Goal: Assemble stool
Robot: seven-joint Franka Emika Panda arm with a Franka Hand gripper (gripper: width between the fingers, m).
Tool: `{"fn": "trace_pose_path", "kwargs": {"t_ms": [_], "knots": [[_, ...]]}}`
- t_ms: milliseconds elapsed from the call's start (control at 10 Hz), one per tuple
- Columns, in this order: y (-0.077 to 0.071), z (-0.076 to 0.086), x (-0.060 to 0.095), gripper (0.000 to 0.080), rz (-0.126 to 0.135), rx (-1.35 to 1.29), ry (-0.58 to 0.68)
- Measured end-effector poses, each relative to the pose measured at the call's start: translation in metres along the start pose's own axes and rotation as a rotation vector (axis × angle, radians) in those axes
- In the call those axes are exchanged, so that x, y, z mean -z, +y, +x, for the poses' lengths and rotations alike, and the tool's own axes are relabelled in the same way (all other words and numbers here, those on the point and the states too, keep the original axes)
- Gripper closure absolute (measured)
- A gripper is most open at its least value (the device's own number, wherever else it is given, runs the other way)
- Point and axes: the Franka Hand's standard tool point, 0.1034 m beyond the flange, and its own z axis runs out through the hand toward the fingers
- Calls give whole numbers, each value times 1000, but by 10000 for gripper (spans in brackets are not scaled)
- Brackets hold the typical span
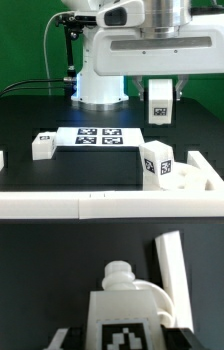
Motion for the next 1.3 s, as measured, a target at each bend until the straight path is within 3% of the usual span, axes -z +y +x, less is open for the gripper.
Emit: {"fn": "trace_pose_path", "kwargs": {"t_ms": [200,400,500,700,1000,1200,1300], "knots": [[-8,6,-2,466,17,-4,170],[-32,4,-19,466,30,19,315],[-39,16,-20,466,49,38,427],[-51,15,-30,466,72,67,559],[-48,16,-31,466,62,87,559],[-40,31,-30,466,26,165,578],[-40,36,-26,466,22,178,589]]}}
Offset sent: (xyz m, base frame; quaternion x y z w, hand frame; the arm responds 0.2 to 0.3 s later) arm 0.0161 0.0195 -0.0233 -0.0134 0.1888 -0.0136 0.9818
